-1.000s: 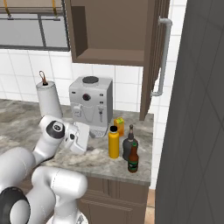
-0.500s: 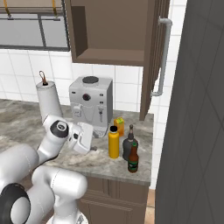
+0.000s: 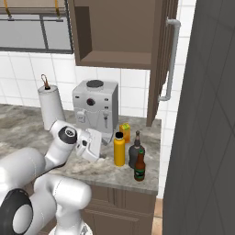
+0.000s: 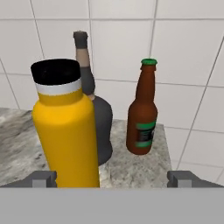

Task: Sort all alcoholic drinks to one cabinet, and non-alcoholic drinks to the other.

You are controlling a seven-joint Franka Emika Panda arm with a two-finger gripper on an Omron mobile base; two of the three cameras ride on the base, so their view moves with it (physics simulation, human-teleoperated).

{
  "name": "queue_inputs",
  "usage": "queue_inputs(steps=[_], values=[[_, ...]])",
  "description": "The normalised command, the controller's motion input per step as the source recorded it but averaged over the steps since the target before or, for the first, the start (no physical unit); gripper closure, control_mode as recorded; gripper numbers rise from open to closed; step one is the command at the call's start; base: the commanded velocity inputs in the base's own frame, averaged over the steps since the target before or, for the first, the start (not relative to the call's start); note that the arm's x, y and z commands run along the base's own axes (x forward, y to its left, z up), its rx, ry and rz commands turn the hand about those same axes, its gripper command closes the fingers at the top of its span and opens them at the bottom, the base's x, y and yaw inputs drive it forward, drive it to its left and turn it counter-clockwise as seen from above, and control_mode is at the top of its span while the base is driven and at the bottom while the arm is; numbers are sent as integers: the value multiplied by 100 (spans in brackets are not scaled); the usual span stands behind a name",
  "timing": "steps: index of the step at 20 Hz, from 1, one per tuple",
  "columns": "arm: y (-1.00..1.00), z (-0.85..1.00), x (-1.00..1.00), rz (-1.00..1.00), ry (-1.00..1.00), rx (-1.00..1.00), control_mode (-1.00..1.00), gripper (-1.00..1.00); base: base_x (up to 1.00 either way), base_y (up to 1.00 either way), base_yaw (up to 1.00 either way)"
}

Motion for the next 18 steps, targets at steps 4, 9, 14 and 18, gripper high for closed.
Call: queue_inputs(steps=[4,9,14,18], values=[[-16,-7,3,0,2,0,-100,-100,0,0,0],[-15,-9,3,0,2,0,-100,-100,0,0,0],[-9,-11,4,0,1,0,-100,-100,0,0,0],[-7,-9,6,0,0,0,-100,-100,0,0,0]])
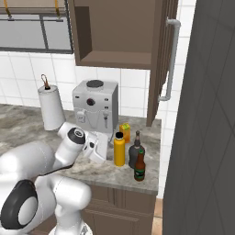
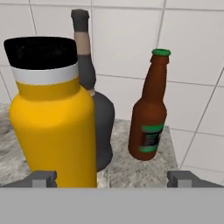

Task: Sort all alcoholic drinks to one cabinet, and non-alcoholic drinks to the other.

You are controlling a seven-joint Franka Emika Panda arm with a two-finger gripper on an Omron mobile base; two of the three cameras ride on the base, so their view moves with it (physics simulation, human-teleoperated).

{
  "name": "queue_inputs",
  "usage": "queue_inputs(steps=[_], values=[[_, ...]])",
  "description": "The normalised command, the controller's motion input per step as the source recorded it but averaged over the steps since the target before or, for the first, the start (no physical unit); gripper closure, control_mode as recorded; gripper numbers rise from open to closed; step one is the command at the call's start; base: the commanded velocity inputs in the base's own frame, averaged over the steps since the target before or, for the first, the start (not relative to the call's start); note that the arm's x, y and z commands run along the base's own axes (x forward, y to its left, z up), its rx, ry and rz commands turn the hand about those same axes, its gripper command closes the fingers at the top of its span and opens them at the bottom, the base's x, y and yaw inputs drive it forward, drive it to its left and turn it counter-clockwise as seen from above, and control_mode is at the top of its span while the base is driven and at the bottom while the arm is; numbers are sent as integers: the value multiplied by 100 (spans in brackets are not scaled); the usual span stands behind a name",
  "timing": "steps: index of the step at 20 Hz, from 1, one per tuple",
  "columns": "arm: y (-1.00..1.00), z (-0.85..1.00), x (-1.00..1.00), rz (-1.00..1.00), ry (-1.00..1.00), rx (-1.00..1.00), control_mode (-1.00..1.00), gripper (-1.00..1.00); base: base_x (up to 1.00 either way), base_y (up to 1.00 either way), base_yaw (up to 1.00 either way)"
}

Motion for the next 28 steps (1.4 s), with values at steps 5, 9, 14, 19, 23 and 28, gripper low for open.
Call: queue_inputs(steps=[5,9,14,19,23,28], values=[[-4,-8,8,0,0,0,-100,-100,0,0,0],[0,-7,8,0,0,0,-100,-100,0,0,0],[0,-6,5,0,0,0,-100,-100,0,0,0],[0,-5,4,0,0,0,-100,-100,0,0,0],[1,-3,4,0,-2,0,-100,-100,0,0,0],[1,0,5,0,-2,0,-100,-100,0,0,0]])
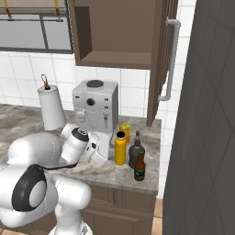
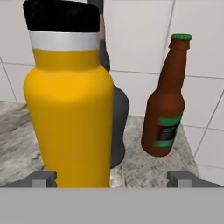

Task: Sort all alcoholic drinks to one cabinet, and non-alcoholic drinks to the other.

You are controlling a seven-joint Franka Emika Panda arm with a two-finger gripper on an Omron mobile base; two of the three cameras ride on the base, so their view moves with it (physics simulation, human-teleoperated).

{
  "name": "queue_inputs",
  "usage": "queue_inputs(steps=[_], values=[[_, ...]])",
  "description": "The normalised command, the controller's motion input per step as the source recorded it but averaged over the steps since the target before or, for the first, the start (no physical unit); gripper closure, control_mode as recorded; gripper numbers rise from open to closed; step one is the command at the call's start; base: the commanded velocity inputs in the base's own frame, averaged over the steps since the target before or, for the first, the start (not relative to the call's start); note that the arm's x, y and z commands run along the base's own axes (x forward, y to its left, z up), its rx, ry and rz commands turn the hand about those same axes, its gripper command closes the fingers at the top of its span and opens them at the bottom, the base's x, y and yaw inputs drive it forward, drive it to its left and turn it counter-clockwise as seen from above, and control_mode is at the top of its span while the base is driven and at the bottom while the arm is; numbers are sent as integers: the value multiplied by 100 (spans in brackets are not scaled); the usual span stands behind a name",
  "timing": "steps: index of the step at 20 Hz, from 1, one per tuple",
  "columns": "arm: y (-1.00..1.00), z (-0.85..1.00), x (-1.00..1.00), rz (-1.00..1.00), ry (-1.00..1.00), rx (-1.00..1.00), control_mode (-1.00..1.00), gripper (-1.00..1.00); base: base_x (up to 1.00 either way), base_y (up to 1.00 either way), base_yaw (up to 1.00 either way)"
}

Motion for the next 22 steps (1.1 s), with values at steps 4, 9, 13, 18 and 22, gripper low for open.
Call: queue_inputs(steps=[4,9,13,18,22], values=[[3,0,6,0,-3,0,-100,-100,0,0,0],[2,0,5,0,-1,0,-100,-100,0,0,0],[1,-1,10,0,0,0,-100,-100,0,0,0],[2,-4,16,0,0,0,-100,-100,0,0,0],[1,-4,15,0,0,0,-100,-100,0,0,0]])
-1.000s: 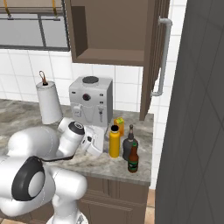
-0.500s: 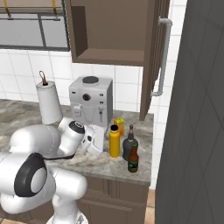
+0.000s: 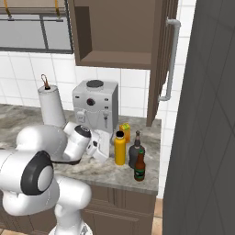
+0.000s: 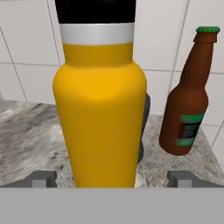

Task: Sort all alcoholic drinks to one cabinet, and non-alcoholic drinks to the other.

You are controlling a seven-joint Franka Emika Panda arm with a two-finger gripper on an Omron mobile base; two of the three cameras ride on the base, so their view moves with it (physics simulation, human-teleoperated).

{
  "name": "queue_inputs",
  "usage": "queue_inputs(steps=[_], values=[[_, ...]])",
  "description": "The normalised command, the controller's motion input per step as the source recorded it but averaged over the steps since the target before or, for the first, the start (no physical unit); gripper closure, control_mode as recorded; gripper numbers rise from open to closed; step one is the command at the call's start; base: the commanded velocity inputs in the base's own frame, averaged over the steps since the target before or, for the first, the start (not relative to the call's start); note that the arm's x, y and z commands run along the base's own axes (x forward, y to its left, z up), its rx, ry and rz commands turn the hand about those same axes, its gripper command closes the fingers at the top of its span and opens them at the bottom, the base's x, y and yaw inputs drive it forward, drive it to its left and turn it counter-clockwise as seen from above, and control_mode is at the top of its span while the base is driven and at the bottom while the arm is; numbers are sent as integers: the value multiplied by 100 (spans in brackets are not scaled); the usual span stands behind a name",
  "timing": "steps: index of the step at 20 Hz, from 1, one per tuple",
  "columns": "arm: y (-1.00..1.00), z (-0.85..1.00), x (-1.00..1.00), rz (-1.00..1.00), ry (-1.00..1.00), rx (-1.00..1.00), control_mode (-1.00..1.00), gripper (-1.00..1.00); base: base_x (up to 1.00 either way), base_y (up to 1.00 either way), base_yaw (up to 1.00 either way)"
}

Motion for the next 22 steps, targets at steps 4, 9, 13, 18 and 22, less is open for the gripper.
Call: queue_inputs(steps=[4,9,13,18,22], values=[[0,-2,9,0,0,0,-100,-100,0,0,0],[-2,-2,0,0,0,0,-100,-100,0,0,0],[-3,-2,0,0,0,0,-100,-100,0,0,0],[-4,0,-8,0,0,0,-100,-100,0,0,0],[-4,0,-6,0,0,0,-100,-100,0,0,0]])
